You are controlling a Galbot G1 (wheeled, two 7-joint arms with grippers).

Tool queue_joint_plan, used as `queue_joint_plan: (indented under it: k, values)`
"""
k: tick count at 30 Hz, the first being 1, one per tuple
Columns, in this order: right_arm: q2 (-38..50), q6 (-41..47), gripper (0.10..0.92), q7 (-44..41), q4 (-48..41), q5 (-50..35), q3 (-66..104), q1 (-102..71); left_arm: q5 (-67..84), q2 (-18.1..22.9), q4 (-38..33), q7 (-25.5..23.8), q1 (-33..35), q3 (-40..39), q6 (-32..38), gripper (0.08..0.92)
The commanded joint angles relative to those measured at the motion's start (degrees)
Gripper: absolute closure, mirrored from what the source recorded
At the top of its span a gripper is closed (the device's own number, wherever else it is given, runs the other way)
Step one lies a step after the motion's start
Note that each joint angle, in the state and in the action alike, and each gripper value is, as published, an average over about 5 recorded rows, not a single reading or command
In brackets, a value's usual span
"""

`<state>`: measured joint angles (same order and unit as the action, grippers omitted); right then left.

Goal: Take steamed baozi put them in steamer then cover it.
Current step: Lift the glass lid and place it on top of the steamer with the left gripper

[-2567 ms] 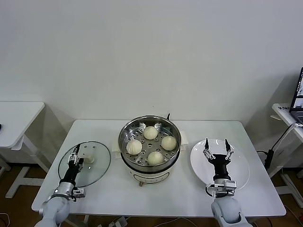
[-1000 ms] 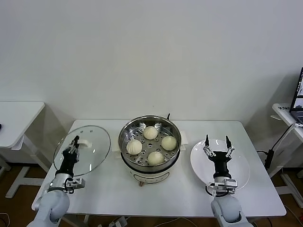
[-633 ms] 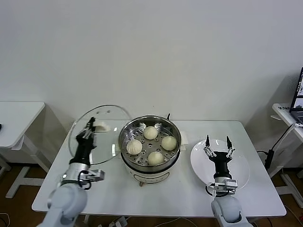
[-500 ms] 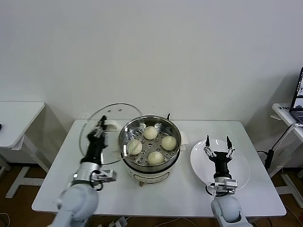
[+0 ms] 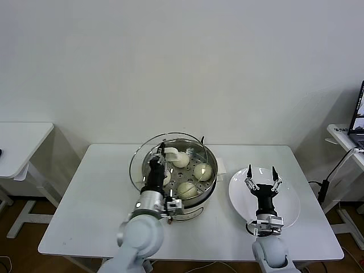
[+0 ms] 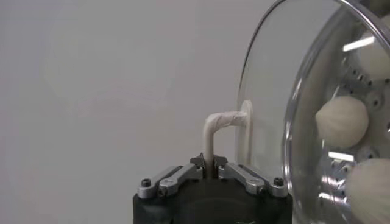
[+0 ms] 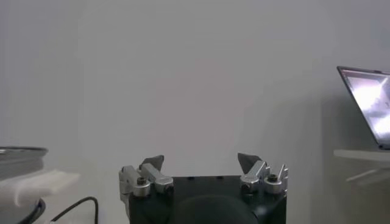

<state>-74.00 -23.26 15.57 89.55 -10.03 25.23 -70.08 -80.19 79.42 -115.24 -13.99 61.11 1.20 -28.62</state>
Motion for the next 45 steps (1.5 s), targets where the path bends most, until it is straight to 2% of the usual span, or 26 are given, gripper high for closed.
queue_joint_plan:
  k: [1,18,45]
  values:
    - [-0.5,-0.1,0.203,-0.1,-0.7,0.2,0.1,0.2,-10.8,6.0,7.9,-3.9,-3.7,-5.3,-2.7,0.813]
    - [-0.8,-0.3,0.203,-0.3,-1.3,0.5,0.2,0.1,-12.9,6.9,12.2,-2.2,-3.8,-4.6,-1.5,0.813]
    - [-0.9,-0.4,0.203,-0.3,-1.3,0.5,0.1,0.4,-12.7,7.6,14.4,0.4,-4.0,-3.1,0.1,0.813]
